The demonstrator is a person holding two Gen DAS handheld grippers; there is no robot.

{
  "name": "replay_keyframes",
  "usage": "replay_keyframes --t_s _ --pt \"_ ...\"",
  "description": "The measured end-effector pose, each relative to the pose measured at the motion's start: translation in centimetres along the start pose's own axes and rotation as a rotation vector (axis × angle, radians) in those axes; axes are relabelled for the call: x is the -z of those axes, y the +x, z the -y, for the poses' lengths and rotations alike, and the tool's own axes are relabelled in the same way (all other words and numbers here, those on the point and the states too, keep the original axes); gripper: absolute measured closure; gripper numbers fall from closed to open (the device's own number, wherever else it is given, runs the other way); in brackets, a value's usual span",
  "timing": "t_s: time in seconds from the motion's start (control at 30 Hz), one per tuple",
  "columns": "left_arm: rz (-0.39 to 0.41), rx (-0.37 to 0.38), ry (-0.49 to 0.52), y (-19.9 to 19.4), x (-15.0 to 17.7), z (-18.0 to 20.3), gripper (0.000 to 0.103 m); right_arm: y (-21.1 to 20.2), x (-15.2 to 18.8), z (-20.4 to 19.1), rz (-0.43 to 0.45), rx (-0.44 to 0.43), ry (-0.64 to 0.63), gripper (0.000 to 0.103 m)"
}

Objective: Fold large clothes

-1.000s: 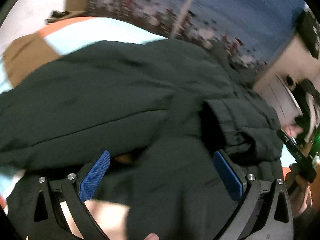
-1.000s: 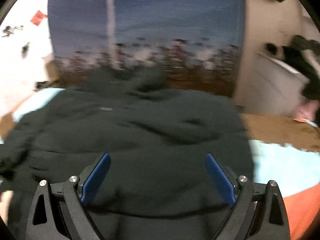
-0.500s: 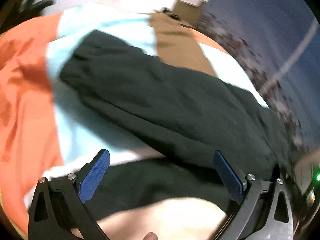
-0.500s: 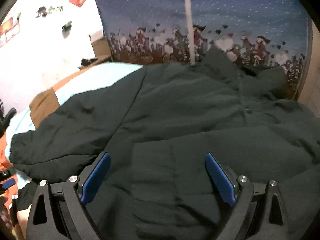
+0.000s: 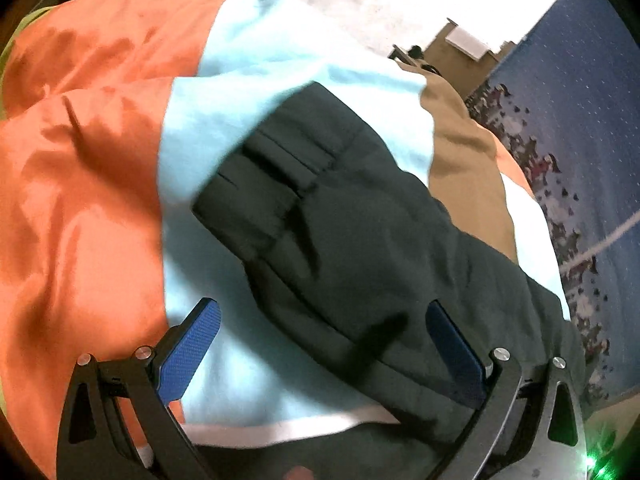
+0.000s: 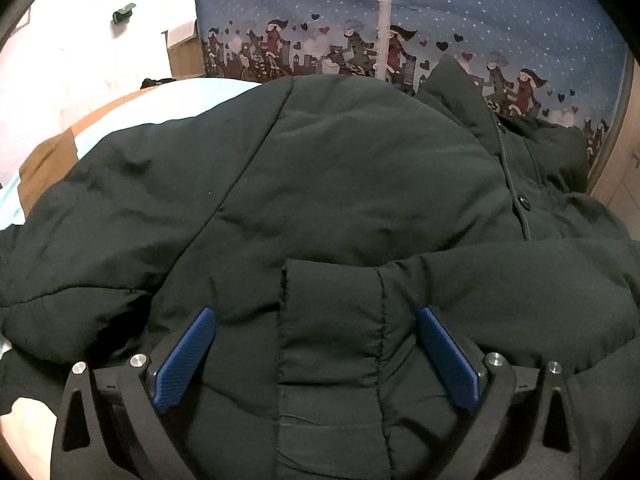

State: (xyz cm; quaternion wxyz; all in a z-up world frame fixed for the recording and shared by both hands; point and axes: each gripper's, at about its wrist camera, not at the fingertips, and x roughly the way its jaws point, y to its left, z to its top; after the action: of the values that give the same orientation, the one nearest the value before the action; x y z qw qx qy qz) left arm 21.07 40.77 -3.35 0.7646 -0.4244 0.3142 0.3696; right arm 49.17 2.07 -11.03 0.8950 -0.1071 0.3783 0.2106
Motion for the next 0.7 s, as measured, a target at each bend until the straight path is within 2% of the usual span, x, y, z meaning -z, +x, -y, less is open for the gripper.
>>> replay_keyframes --t_s 0.03,0.07,0.1,0.13,0.17,0.2,0.23,0.3,0.4,0.57,0.7 --pt "0.007 0.002 -0.007 -0.1 -0.1 -0.2 0.004 0.1 0.0 0.0 -0.002 0.002 -0.001 0.0" --pt "0.017 0.007 -0.014 -0.4 -0.1 -0.4 0.011 0.1 0.0 0.0 -0.004 0.004 -0.002 0.0" --pt "0.027 0.011 -0.014 -0.7 -0.2 -0.5 0.026 0.2 0.0 0.0 -0.006 0.007 -0.004 0.0" --pt "0.03 0.011 -0.008 -0.8 -0.2 -0.5 0.037 0.3 -0.1 -0.1 -0.006 0.01 -0.006 0.0" --pt "0.027 0.005 0.003 -0.8 -0.3 -0.3 0.056 0.3 -0.1 -0.1 -0.007 0.013 -0.008 0.0" --pt "0.026 -0.011 0.01 -0.8 -0.4 -0.2 0.064 0.4 -0.1 -0.2 -0.008 0.016 -0.01 0.0" --pt "0.032 -0.019 0.012 -0.9 -0.4 -0.1 0.067 0.4 -0.1 -0.2 -0.008 0.018 -0.011 0.0" --pt "0.058 -0.01 0.001 -1.2 -0.6 0.1 0.082 0.4 0.0 -0.3 -0.008 0.02 -0.013 0.0" --pt "0.123 0.021 0.024 -2.7 -0.5 1.0 0.092 0.4 0.0 -0.4 -0.009 0.021 -0.014 0.0" --pt "0.257 0.068 0.159 -6.5 0.5 4.6 0.095 -0.6 -0.1 -0.8 0.018 0.006 -0.017 0.0" --pt "0.369 0.17 0.298 -10.5 1.5 9.1 0.096 -2.6 -0.1 0.1 0.07 -0.042 0.017 0.0"
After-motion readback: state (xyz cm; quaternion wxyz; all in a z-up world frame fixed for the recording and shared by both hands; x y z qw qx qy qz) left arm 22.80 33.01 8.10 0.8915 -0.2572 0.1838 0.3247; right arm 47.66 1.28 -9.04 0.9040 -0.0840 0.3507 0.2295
